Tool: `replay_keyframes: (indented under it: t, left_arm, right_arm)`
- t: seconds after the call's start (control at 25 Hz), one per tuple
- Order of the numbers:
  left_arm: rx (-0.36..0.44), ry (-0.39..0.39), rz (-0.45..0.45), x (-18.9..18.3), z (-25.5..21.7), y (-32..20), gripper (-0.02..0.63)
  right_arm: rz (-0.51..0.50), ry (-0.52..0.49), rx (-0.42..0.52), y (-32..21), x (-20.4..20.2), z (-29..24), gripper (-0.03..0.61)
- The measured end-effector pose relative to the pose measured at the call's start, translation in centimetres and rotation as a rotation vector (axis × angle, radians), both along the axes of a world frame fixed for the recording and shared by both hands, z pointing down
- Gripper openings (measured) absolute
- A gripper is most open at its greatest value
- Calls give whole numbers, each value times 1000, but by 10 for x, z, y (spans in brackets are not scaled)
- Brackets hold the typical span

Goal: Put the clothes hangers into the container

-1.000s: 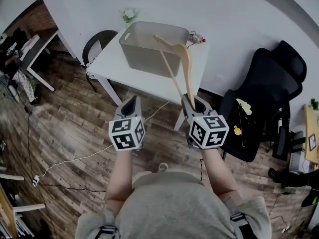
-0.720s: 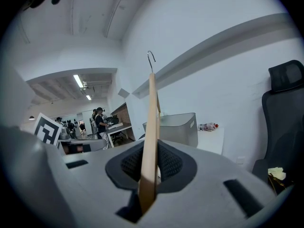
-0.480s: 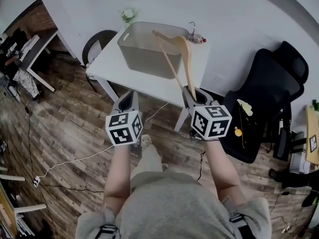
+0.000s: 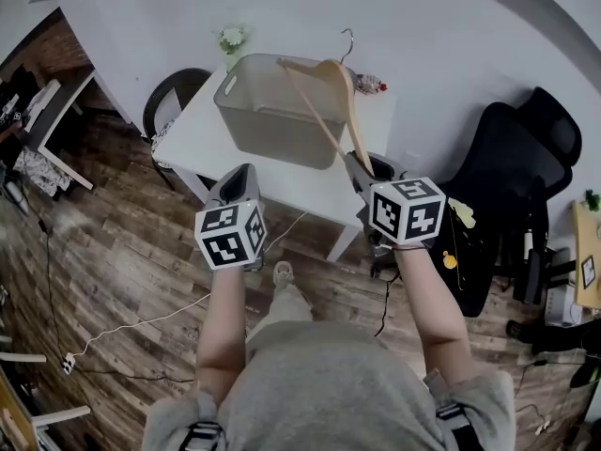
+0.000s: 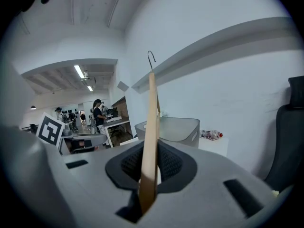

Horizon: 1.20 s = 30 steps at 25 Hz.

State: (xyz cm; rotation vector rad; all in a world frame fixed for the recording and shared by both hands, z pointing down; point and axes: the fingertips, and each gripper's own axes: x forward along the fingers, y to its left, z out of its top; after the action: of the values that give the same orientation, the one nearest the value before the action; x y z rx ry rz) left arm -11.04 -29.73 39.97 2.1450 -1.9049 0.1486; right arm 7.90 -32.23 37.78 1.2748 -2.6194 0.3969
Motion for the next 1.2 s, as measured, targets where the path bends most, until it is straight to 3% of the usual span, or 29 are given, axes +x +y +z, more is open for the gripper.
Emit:
replay_keyframes:
  t: [0.24, 0.68, 1.2]
  left_arm:
    - [7, 4, 6, -23, -9, -50, 8]
    - [-3, -4, 14, -69, -23, -129, 8]
    - [-3, -16, 82, -83, -28, -190, 8]
  right_arm:
    - [-41, 32, -54, -48, -16, -1, 37]
    - [-136, 184, -120, -117, -48, -6, 37]
    - [-206, 317, -260, -169, -79, 26, 37]
